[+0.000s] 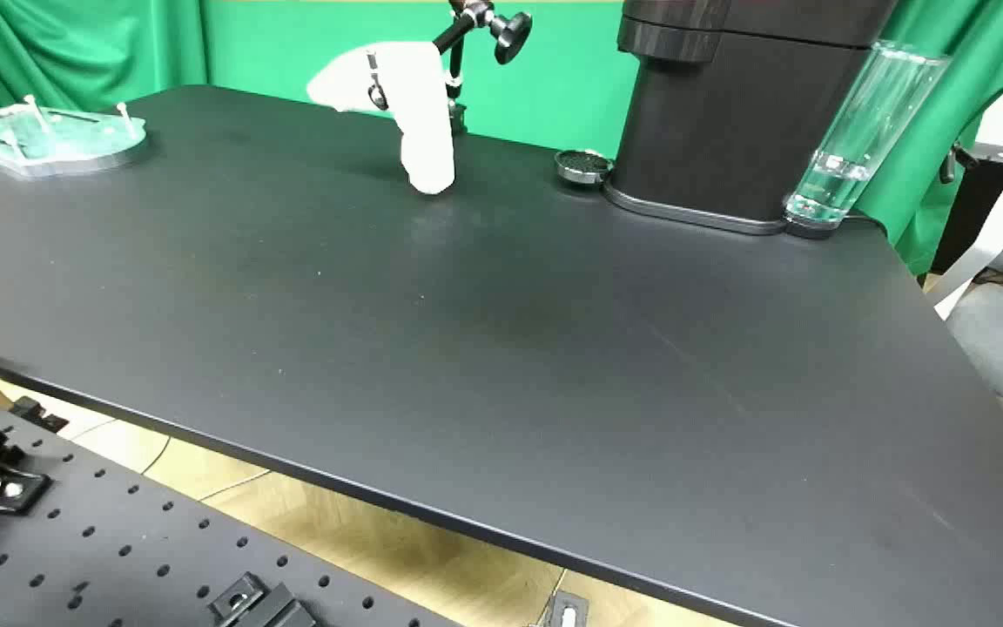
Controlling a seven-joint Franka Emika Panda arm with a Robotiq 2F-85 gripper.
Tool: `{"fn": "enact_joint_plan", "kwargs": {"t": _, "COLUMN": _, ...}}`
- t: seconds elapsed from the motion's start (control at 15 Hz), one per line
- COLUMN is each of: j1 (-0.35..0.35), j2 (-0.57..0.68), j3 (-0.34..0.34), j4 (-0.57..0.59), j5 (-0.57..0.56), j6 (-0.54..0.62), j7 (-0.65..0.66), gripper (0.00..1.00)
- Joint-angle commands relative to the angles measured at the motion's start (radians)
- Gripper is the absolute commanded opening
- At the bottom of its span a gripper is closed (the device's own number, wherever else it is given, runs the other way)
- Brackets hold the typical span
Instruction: Pick up the white cloth and put it on the table top
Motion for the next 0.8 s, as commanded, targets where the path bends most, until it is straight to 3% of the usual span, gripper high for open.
{"fn": "enact_joint_plan", "kwargs": {"t": 0.0, "j1": 0.013, "j2": 0.000, "j3": -0.012, "j4": 0.002, "j5": -0.005, "j6": -0.004, "j7": 0.005, "gripper": 1.00}}
{"fn": "enact_joint_plan", "kwargs": {"t": 0.73, "j1": 0.014, "j2": 0.008, "j3": -0.009, "j4": 0.004, "j5": -0.005, "j6": 0.019, "j7": 0.015, "gripper": 1.00}}
